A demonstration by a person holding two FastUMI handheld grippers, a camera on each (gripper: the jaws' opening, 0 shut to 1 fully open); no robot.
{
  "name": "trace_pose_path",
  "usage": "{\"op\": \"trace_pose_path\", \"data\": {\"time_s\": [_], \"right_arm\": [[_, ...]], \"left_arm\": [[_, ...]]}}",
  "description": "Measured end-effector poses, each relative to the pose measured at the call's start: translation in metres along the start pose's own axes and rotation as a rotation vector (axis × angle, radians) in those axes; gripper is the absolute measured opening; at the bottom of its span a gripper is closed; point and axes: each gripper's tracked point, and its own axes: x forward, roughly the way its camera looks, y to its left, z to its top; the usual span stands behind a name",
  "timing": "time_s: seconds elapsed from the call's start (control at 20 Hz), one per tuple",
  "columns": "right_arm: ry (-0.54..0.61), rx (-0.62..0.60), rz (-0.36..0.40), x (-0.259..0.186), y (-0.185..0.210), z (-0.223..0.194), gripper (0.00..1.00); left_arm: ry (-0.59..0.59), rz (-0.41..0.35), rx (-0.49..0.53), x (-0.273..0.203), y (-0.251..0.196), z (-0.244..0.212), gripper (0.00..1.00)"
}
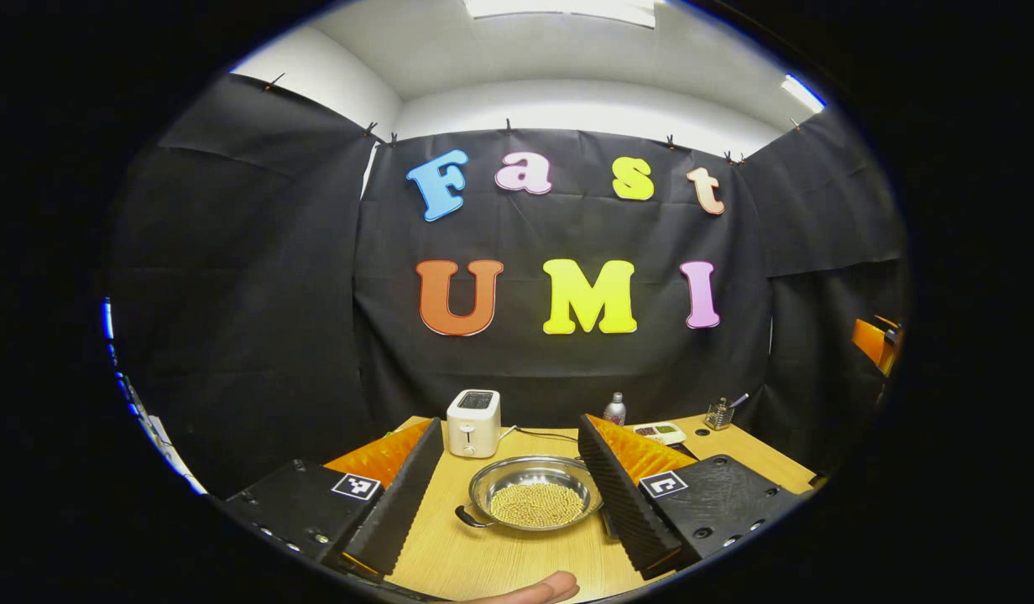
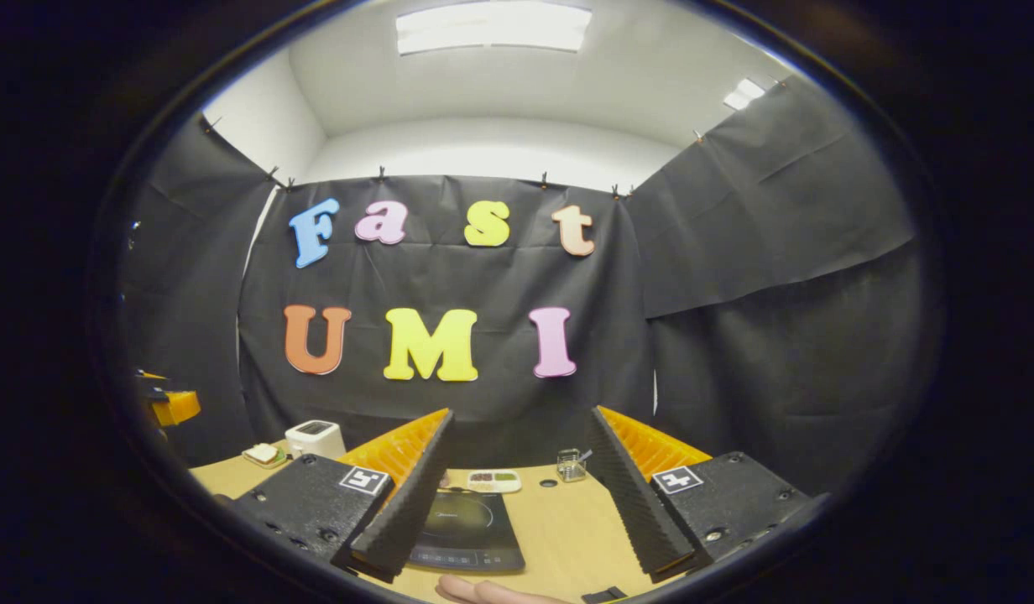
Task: First push the handle of the pot to place it horizontally, then grasp the pot with both hands and set it on the induction cooktop.
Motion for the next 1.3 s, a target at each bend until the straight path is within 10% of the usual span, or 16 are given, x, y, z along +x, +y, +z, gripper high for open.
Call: {"op": "trace_pose_path", "data": {"time_s": [0.4,0.9,1.05,1.3], "right_arm": [[0.019,0.025,0.033,0.001,0.012,-0.006,0.99],[0.018,0.050,0.055,0.004,0.017,-0.008,0.99],[0.007,0.069,0.050,0.004,0.014,-0.006,0.96],[0.003,0.085,0.060,0.003,0.014,-0.010,0.96]], "left_arm": [[0.028,-0.046,0.008,0.008,-0.005,-0.010,0.95],[0.139,-0.083,0.019,0.029,-0.004,-0.055,0.67],[0.202,-0.113,0.013,0.031,-0.006,-0.077,0.06],[0.344,-0.118,0.057,0.041,0.002,-0.133,0.00]]}}
